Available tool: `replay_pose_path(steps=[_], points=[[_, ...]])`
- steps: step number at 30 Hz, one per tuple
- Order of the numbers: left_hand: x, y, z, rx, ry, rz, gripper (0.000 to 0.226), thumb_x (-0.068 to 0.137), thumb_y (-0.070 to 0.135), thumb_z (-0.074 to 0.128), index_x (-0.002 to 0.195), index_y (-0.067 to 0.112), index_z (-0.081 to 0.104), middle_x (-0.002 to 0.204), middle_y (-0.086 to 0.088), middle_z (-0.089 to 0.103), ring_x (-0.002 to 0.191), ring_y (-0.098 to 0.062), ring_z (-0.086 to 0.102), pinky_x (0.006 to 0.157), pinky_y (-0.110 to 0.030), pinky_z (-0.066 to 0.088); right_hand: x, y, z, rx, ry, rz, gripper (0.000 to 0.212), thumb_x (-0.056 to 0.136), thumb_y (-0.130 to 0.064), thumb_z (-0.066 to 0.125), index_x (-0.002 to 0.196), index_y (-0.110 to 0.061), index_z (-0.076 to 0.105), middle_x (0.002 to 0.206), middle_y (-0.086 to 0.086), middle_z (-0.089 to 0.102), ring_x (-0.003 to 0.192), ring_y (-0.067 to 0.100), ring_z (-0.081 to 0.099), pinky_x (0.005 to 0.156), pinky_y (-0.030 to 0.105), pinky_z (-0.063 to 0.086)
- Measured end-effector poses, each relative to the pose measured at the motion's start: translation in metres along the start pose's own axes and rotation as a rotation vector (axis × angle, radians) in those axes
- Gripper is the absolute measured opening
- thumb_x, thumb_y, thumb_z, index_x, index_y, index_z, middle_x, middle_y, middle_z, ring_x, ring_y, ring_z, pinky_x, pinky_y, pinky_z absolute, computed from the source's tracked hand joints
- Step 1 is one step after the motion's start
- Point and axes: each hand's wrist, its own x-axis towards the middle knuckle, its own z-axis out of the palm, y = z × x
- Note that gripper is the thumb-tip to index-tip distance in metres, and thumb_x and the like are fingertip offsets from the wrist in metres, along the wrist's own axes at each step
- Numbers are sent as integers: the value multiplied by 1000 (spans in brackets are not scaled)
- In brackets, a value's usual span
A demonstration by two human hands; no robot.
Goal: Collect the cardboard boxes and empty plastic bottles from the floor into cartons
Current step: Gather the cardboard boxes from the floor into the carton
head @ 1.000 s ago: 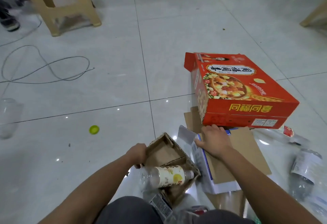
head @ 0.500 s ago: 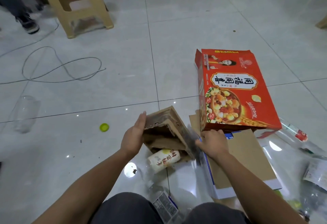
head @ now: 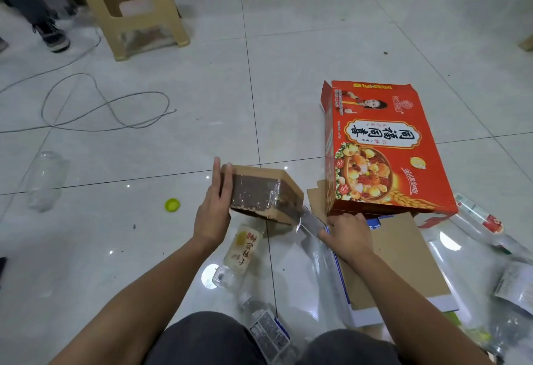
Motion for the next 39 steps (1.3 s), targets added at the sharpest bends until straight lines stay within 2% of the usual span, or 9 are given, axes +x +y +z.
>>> replay_pose_path(steps=[6,9,15,21,24,28,30,32,39], points=[[11,4,4,-196,158,-316,97,78,-20,45,154,22,2,161,0,-5,98,-29,53,62,-32,47,2,1,4,-20,27,-13,33,87,-39,41,63,-18,48,71,1,58,77,21,58,82,33,36],[13,-3,15,-505,149,-604,60,89,6,47,146,13,28,141,-11,45,115,-33,53,91,-40,49,3,1,0,-18,-11,-27,37,88,-39,41,56,-21,37,68,0,54,76,22,58,82,33,36],[15,-5,3,-832,-188,-1271,77,93,1,45,151,7,-6,113,-28,56,53,-32,62,37,-36,54,9,5,-22,-41,-249,-9,40,88,-45,48,58,-20,42,63,-3,46,70,21,51,52,27,29],[-9,-17,17,-316,-455,-765,89,98,28,41,141,21,-37,88,-19,63,57,-28,62,48,-33,52,20,9,-29,-72,-414,-86,56,82,-67,50,100,-16,63,98,2,62,92,19,58,67,30,39],[-15,-28,21,29,-398,-451,60,100,32,41,151,27,10,102,-12,55,84,-28,60,60,-32,43,21,11,-25,-75,-407,-105,55,80,-69,52,99,-18,61,94,-1,62,89,17,58,61,26,39],[-21,-37,22,431,-385,-13,36,64,6,78,98,14,69,125,-19,48,104,-34,55,76,-37,51,21,6,-22,-39,-379,-78,40,83,-60,55,77,-20,54,68,-7,45,73,15,49,49,22,28],[-24,-42,28,540,-517,125,31,84,11,60,114,17,67,156,-18,15,140,-38,22,114,-43,23,19,4,-20,9,-347,-38,32,83,-48,58,76,-17,59,69,-4,49,70,16,50,48,23,28],[-21,-43,29,588,-621,188,34,93,14,47,123,16,63,161,-13,-2,147,-34,-7,118,-44,-7,17,2,-18,39,-339,-9,27,82,-40,59,71,-15,57,65,-2,48,67,17,50,47,24,27],[-7,-9,-18,434,-744,377,41,94,4,42,131,14,57,150,-7,39,149,-24,5,107,-41,-25,-8,-8,-66,96,-387,31,20,82,-28,60,63,-21,56,66,-5,48,67,15,45,46,19,22]])
